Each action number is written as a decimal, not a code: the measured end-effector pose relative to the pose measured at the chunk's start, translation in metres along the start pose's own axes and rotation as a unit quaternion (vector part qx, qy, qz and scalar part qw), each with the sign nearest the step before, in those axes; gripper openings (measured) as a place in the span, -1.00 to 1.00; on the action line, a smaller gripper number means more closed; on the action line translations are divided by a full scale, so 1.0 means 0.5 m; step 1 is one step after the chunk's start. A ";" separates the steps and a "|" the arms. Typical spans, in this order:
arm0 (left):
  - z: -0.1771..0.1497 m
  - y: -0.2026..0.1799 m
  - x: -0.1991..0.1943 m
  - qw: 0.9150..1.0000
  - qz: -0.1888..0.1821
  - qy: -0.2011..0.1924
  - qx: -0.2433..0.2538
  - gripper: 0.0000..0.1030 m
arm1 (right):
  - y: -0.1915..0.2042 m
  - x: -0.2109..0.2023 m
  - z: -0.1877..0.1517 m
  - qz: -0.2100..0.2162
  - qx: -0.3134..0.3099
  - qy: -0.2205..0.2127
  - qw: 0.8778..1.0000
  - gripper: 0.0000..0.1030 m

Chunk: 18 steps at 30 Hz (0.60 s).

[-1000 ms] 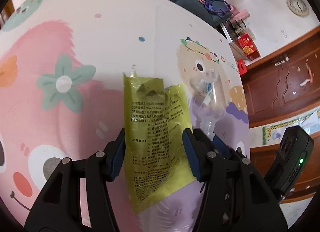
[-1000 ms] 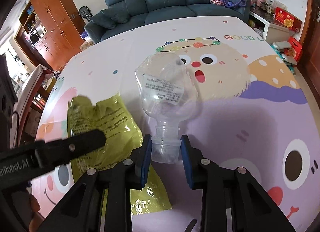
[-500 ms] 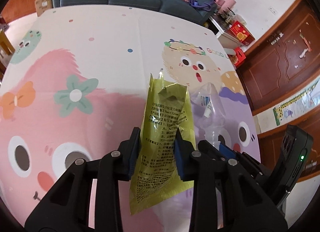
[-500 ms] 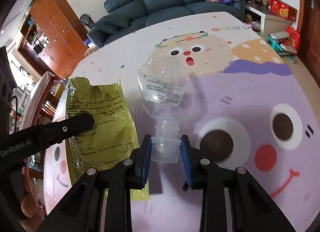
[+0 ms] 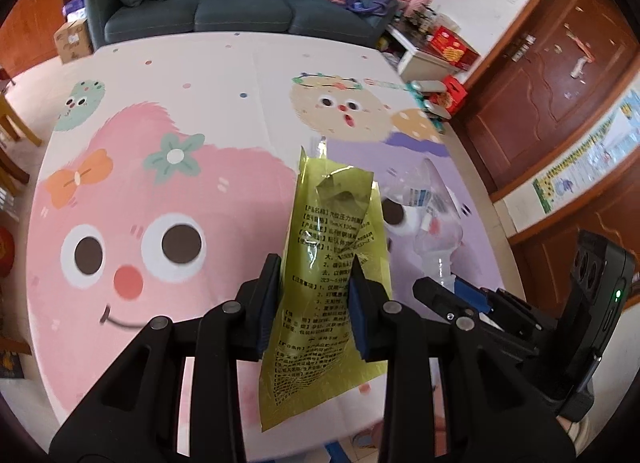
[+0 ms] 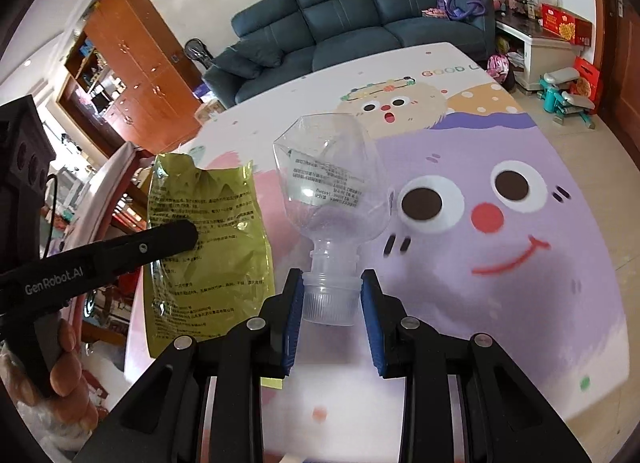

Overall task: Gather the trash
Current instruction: 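Carry the yellow-green packet with the left tool while the right tool carries the bottle to the bin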

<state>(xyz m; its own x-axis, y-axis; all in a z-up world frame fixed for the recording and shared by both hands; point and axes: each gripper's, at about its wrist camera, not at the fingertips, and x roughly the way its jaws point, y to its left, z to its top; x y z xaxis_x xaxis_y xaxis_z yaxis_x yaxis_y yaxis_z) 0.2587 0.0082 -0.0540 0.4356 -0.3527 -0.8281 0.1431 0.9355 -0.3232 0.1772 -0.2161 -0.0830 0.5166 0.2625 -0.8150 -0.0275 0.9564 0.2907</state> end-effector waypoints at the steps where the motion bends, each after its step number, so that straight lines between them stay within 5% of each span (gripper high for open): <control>1: -0.008 -0.006 -0.013 1.000 -0.002 -0.002 0.005 -0.46 | 0.005 -0.019 -0.013 0.002 -0.002 -0.002 1.000 -0.45; 10: -0.135 -0.077 -0.150 0.996 -0.055 -0.011 0.070 -0.46 | 0.008 -0.196 -0.168 0.017 0.003 -0.005 1.000 -0.45; 18: -0.299 -0.131 -0.204 0.981 -0.108 -0.016 0.160 -0.46 | -0.020 -0.301 -0.343 0.015 0.031 0.031 0.999 -0.45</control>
<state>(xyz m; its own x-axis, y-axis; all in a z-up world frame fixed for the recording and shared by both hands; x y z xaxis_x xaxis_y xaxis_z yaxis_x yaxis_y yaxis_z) 0.0720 -0.0204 -0.0168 0.3904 -0.5481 -0.7397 0.5053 0.7992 -0.3255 -0.0470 -0.2436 -0.0492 0.4630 0.3008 -0.8338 0.0109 0.9386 0.3447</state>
